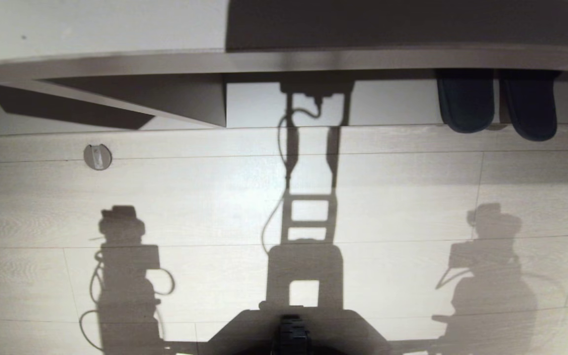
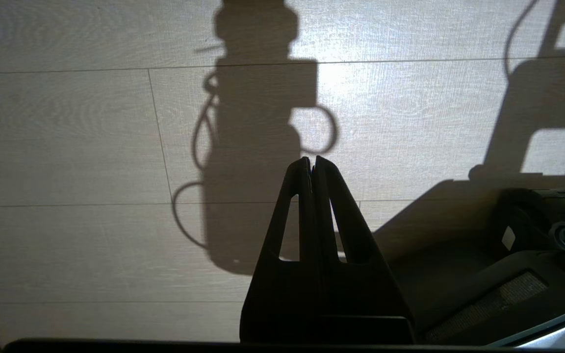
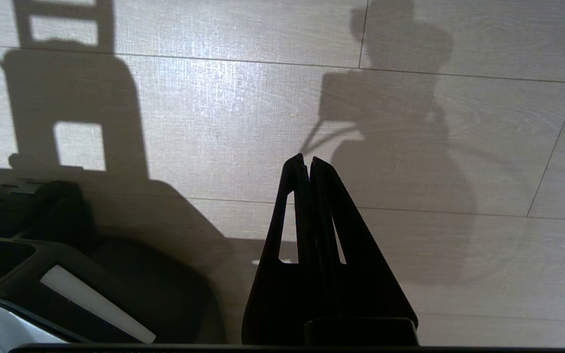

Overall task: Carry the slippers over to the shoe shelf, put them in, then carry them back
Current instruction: Pick up the slippers in the shoe cabinet

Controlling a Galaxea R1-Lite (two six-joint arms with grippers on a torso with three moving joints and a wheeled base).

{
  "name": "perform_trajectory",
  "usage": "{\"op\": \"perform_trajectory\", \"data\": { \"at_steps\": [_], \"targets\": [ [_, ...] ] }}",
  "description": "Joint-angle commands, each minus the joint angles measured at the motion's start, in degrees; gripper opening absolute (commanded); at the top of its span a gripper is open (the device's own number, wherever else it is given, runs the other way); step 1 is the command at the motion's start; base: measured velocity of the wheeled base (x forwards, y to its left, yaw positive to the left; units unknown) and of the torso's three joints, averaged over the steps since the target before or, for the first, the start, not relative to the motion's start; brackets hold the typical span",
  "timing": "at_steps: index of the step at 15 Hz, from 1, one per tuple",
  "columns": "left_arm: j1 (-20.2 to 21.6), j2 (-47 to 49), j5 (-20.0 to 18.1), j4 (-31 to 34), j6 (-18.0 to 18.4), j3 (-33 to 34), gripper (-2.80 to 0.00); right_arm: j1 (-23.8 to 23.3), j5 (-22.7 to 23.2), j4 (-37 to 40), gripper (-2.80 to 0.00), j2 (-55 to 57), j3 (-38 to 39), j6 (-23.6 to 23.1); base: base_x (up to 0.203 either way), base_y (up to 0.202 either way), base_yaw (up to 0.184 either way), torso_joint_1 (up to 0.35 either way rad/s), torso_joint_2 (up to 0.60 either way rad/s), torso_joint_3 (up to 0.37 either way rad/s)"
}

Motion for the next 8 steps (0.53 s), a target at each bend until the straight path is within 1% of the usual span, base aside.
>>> {"op": "perform_trajectory", "data": {
  "at_steps": [1, 8],
  "targets": [
    [0.0, 0.0, 0.0, 0.0, 0.0, 0.0, -2.8, 0.0, 0.0, -0.1, -2.8, 0.2, 0.0, 0.0, 0.0, 0.0, 0.0, 0.0, 0.0, 0.0],
    [0.0, 0.0, 0.0, 0.0, 0.0, 0.0, -2.8, 0.0, 0.0, 0.0, -2.8, 0.2, 0.0, 0.0, 0.0, 0.0, 0.0, 0.0, 0.0, 0.0]
  ]
}}
